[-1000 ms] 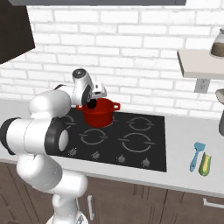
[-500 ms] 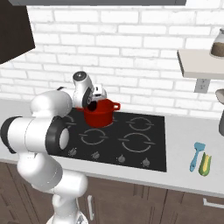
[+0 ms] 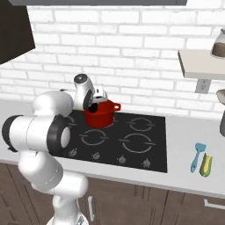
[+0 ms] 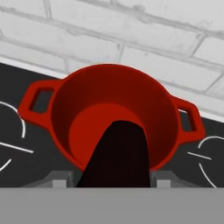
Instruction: Put the corn and avocado in the pot. Retrieve the spatula and lightly stir the vegetables in the pot.
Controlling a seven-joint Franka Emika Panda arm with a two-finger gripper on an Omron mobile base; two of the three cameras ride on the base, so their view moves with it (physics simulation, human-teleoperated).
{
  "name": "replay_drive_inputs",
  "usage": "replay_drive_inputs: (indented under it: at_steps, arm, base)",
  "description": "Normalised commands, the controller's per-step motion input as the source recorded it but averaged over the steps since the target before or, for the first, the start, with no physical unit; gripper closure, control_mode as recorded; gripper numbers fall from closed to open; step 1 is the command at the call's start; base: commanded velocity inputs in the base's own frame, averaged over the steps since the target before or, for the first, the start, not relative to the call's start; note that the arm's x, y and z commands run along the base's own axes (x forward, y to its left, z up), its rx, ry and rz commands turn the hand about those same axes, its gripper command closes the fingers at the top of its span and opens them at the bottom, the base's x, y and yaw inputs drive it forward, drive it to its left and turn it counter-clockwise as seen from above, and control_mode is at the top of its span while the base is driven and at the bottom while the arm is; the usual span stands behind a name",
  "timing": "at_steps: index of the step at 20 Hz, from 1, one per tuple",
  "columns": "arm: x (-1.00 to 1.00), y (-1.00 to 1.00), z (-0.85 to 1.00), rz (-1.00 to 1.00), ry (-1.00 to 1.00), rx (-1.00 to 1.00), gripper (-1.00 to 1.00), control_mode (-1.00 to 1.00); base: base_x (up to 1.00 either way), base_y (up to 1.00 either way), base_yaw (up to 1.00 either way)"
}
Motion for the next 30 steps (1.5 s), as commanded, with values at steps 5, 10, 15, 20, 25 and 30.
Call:
replay_drive_inputs:
  at_steps: [5, 10, 15, 20, 25, 30]
  arm:
    - [0.15, 0.00, -0.05, 0.00, 0.00, 0.00, 1.00, -1.00]
    - [0.10, 0.00, -0.07, 0.00, 0.00, 0.00, 1.00, -1.00]
    - [0.01, 0.00, -0.10, 0.00, 0.00, 0.00, 1.00, -1.00]
    - [0.06, 0.00, -0.09, 0.00, 0.00, 0.00, 1.00, -1.00]
    - [0.12, 0.00, -0.01, 0.00, 0.00, 0.00, 1.00, -1.00]
    - [0.10, 0.00, -0.04, 0.00, 0.00, 0.00, 1.00, -1.00]
  base:
    - [0.00, 0.00, 0.00]
    - [0.00, 0.00, 0.00]
    - [0.00, 0.00, 0.00]
    - [0.00, 0.00, 0.00]
    - [0.00, 0.00, 0.00]
    - [0.00, 0.00, 0.00]
